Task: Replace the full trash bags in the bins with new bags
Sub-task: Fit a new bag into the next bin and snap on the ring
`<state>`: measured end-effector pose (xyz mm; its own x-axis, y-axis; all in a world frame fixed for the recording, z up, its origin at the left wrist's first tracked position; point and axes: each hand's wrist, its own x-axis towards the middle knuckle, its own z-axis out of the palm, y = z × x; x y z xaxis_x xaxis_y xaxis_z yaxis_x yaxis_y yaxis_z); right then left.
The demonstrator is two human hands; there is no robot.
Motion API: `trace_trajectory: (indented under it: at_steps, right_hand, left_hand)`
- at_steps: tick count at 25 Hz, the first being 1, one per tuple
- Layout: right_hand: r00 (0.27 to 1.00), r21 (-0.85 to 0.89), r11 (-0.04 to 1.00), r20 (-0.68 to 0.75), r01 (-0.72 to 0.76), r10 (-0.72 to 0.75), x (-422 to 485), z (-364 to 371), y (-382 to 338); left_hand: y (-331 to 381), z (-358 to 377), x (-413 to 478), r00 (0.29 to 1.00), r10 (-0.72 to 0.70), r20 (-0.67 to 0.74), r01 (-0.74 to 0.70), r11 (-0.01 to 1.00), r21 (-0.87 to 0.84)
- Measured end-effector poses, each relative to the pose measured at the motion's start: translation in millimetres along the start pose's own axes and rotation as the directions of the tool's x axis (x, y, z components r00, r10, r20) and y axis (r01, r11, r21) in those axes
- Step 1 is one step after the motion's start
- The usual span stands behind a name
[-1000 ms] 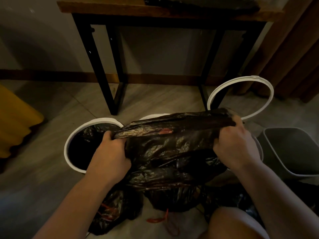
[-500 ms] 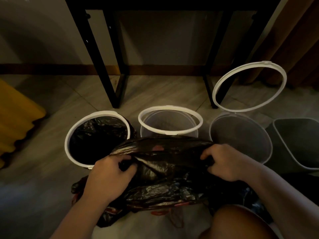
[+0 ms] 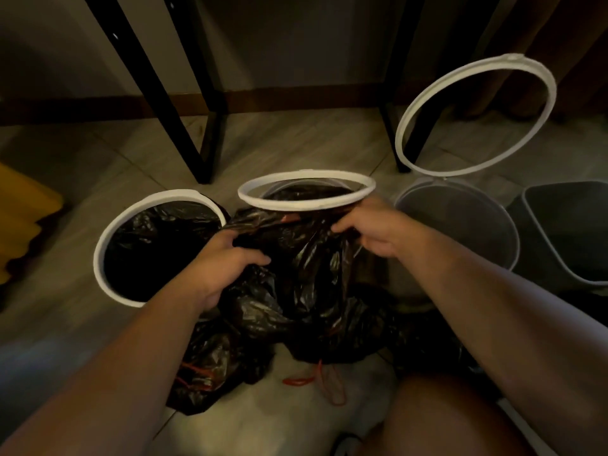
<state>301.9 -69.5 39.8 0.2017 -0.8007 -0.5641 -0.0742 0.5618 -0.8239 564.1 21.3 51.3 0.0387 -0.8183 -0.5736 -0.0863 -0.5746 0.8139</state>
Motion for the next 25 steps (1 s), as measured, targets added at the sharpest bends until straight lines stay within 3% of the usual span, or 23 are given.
trace_trajectory:
  at_steps: [5, 7, 9, 10, 12, 15, 17, 19, 22, 25]
  right_hand:
    - [0.988, 0.374, 0.923, -0.148, 0.091, -0.037, 47.5, -4.8, -8.4]
    - [0.961, 0.347, 0.924, -0.266, 0.162, -0.069, 62.5, -5.5, -4.8]
    - [0.901, -0.086, 0.97, -0.359, 0.226, -0.242, 69.0, -9.7, -1.4]
    - [0.877, -0.356, 0.908, -0.336, 0.22, -0.345, 70.4, -12.7, 1.9]
    - [0.887, -0.742, 0.649, -0.174, 0.166, -0.427, 73.0, -14.4, 8.9]
    - [0.976, -0.948, 0.293, 0.067, 0.127, -0.206, 81.5, -2.4, 17.0]
    - [0.988, -0.981, 0.126, 0.143, 0.15, -0.065, 94.4, 9.2, 22.2]
    - [0.985, -0.988, 0.001, 0.155, 0.156, 0.075, 104.9, 16.0, 23.8]
    - [0.972, -0.983, -0.077, 0.151, 0.167, 0.182, 117.0, 16.3, 29.7]
    - [0.934, -0.967, -0.137, 0.161, 0.214, 0.318, 126.4, 24.2, 41.3]
  left_hand:
    - [27.7, 18.0, 42.7, 0.999, -0.028, -0.032, 0.022, 0.981, -0.192]
    - [35.4, 23.6, 61.6, 0.999, -0.005, -0.044, -0.008, 0.952, -0.306]
    - [36.6, 31.9, 79.7, 0.996, 0.049, -0.074, -0.073, 0.93, -0.361]
    - [34.8, 36.6, 88.5, 0.992, 0.072, -0.102, -0.103, 0.931, -0.35]
    - [27.3, 46.2, 110.4, 0.979, 0.125, -0.164, -0.16, 0.961, -0.225]
    - [15.7, 59.2, 147.3, 0.968, 0.229, -0.106, -0.199, 0.952, 0.232]
    - [7.9, 71.9, 168.2, 0.97, 0.236, 0.065, -0.227, 0.766, 0.601]
    - [-2.0, 84.6, 182.1, 0.968, 0.159, 0.193, -0.246, 0.46, 0.853]
    - [-10.4, 99.6, 195.2, 0.985, -0.017, 0.173, -0.169, 0.148, 0.974]
    - [-16.3, 107.8, 204.9, 0.961, -0.204, 0.189, -0.192, 0.001, 0.981]
